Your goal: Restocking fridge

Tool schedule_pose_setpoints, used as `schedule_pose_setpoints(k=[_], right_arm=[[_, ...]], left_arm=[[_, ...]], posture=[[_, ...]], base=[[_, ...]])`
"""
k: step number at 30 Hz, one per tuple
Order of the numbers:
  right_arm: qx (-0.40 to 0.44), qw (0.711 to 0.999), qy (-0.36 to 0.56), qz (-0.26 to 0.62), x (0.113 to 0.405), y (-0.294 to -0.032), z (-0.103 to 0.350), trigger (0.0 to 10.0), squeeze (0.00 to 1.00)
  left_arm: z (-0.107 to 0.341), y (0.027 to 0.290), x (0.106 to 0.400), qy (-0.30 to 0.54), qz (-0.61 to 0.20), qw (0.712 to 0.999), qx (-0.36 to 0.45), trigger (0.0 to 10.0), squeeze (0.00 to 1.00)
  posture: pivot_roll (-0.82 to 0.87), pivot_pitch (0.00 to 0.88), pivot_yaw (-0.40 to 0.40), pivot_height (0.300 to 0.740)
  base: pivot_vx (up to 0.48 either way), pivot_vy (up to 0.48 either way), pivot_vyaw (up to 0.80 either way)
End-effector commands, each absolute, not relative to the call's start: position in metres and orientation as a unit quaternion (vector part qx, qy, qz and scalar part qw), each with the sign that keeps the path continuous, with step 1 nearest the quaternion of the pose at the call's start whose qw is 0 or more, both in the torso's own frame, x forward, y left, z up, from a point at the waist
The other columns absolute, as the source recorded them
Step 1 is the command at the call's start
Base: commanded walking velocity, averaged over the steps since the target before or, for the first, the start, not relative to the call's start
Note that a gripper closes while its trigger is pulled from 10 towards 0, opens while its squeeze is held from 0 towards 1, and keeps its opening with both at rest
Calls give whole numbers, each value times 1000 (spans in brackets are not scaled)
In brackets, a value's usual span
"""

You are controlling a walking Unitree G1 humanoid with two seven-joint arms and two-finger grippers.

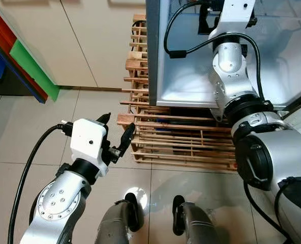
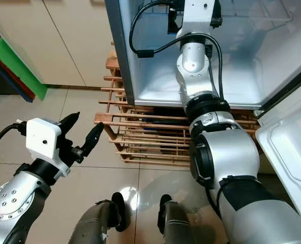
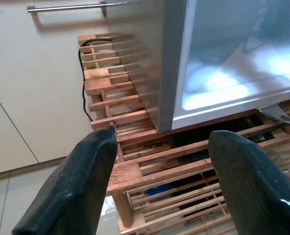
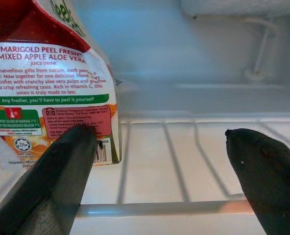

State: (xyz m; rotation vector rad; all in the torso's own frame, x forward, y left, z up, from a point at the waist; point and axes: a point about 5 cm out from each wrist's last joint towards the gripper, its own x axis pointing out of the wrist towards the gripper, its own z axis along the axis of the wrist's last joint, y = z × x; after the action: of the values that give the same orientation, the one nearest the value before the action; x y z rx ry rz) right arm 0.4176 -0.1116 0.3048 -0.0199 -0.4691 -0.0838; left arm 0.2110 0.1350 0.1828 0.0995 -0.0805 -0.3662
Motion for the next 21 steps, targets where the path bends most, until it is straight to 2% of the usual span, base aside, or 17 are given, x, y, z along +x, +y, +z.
schedule_pose_setpoints(k=[1,7,13,21], right_arm=[[3,976,-217,-28,419,-104,302,10000,0],[0,975,-223,-1,417,-89,308,10000,0],[-49,970,-237,-12,418,-98,314,10000,0],[-13,971,-238,10,418,-100,316,10000,0]], left_arm=[[178,135,210,-31,-179,982,49,10000,0],[179,135,210,-34,-176,983,48,10000,0],[179,135,209,-34,-173,983,46,10000,0],[176,131,213,-35,-175,983,40,10000,0]], posture=[[131,310,15,740],[134,311,6,740],[131,315,0,740],[106,295,-17,740]], base=[[0,0,0],[0,0,0],[0,0,0],[0,0,0]])
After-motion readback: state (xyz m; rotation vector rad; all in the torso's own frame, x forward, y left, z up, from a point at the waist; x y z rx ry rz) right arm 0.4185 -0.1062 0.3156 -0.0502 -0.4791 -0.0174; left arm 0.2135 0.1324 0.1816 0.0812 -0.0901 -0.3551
